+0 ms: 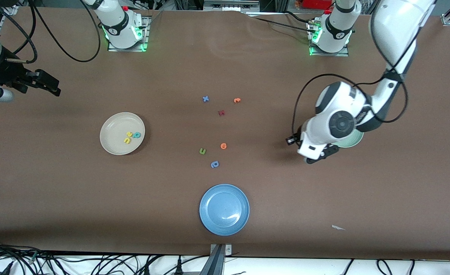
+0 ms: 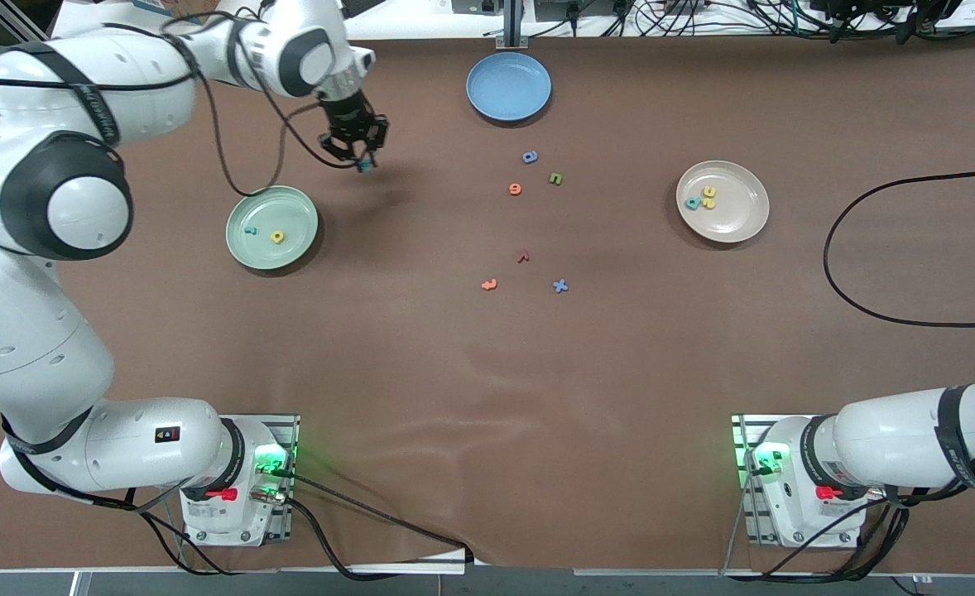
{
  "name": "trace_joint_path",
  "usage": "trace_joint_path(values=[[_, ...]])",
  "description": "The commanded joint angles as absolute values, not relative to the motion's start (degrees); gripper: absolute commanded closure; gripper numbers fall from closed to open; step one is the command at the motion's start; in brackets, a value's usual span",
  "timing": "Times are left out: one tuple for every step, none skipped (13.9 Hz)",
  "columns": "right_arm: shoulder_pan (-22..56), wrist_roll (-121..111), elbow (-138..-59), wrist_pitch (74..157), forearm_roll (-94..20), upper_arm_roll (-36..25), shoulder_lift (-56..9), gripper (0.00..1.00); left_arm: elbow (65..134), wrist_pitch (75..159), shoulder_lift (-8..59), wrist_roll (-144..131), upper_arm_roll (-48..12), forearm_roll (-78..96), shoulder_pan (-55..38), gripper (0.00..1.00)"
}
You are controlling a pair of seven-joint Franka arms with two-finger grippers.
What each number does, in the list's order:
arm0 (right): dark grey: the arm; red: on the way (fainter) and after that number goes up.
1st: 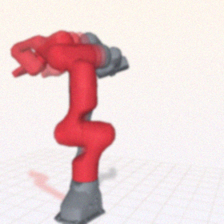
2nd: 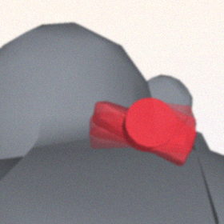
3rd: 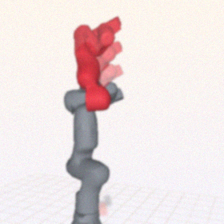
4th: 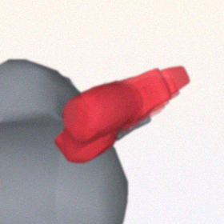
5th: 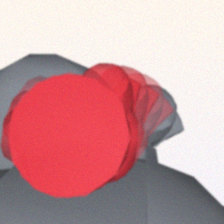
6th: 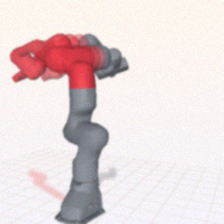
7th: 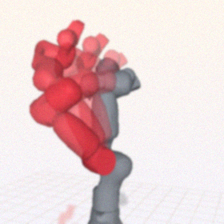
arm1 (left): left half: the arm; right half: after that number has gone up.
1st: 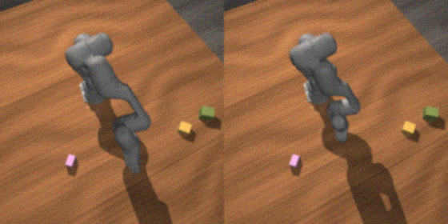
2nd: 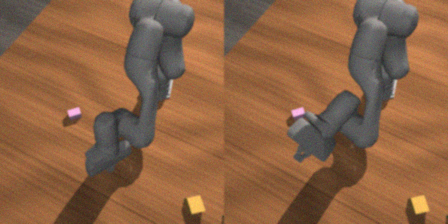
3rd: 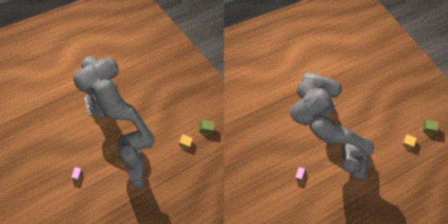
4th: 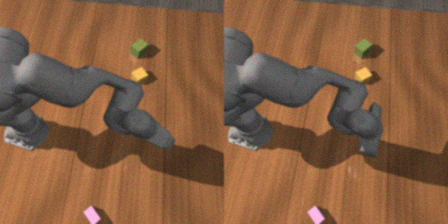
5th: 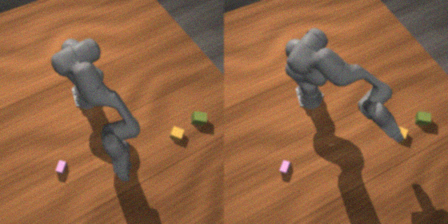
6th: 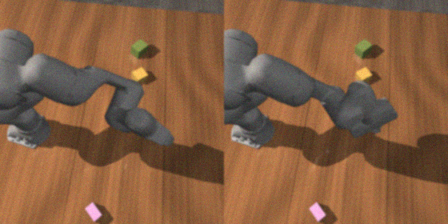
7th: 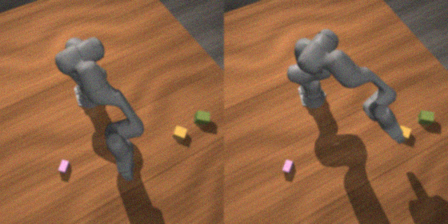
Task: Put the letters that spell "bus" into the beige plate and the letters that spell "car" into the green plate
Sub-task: 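Place the cyan c on the green plate with the left gripper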
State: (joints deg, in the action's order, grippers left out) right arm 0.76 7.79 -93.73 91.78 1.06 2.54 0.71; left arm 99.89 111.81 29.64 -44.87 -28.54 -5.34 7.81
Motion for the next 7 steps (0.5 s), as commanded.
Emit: trace_joint_path(values=[[0.26,7.03,-93.16,91.23,1.23,2.99,0.88,0.00,101.34,103.92,27.86,-33.70,-28.92,-3.78,13.87,0.87],[0.26,7.03,-93.08,91.23,1.23,2.99,0.88,0.00,101.86,101.36,27.60,-29.66,-28.83,-4.04,16.50,0.87],[0.26,7.12,-93.16,91.23,1.23,2.99,0.88,0.00,102.47,99.77,27.68,-25.88,-28.74,-4.22,18.70,0.87],[0.26,7.03,-93.08,91.23,1.23,2.99,0.88,0.00,104.13,99.67,27.77,-23.49,-28.65,-5.00,20.29,0.87],[0.26,7.03,-93.16,91.23,1.23,2.99,0.88,0.00,104.93,99.84,28.30,-21.99,-28.65,-6.58,21.78,0.87],[0.26,7.03,-93.16,91.23,1.23,2.99,0.88,0.00,105.55,100.28,29.43,-21.62,-28.65,-8.59,22.58,0.87],[0.26,7.12,-93.16,91.23,1.14,2.99,0.88,0.00,105.90,101.94,30.75,-21.71,-28.65,-9.92,22.94,0.86]])
